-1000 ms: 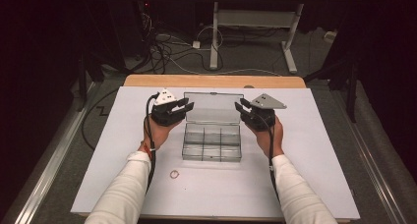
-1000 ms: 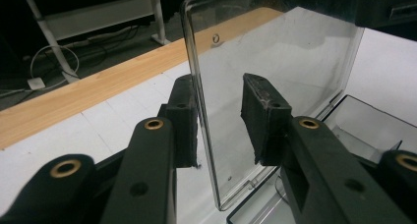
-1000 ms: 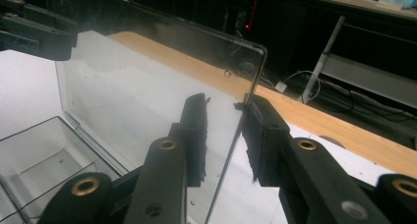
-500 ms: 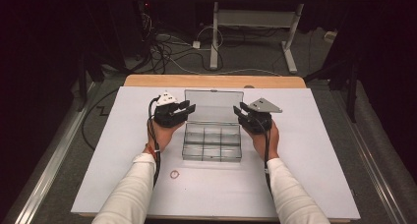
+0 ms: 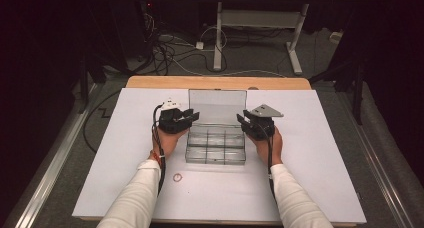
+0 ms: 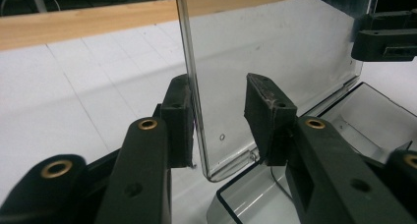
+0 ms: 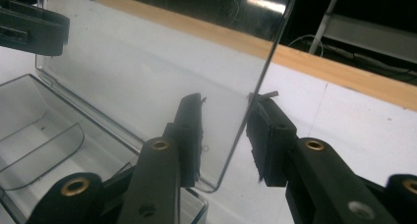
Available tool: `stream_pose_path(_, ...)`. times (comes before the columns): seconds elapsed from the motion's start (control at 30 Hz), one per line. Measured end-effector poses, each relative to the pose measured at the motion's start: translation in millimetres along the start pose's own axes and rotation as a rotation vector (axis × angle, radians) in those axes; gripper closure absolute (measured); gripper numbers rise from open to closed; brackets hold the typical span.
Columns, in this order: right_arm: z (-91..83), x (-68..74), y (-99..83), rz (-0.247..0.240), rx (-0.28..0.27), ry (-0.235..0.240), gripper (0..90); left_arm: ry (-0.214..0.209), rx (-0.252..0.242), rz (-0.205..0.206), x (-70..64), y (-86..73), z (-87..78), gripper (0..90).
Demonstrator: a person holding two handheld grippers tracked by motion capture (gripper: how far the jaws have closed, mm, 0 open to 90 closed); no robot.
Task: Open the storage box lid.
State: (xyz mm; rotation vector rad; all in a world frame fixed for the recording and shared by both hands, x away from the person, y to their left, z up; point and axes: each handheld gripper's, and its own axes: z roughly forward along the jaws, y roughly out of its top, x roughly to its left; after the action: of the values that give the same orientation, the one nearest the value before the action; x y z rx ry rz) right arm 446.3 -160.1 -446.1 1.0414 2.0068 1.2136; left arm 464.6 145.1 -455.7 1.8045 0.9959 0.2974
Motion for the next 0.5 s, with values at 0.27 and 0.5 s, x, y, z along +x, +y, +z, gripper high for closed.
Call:
stream_pose_path(0.27, 2.8, -0.6, -4.9, 0.022, 0.035, 0.008, 66.6, -0.019, 0.022, -0.043, 3.3, -11.1, 3.0, 62.8)
stream_pose_path(0.5, 3.8, -1.1, -8.0, 0.036, 0.043, 0.015, 65.8, -0.031, 0.026, -0.068, 4.8, -14.4, 2.3, 63.1)
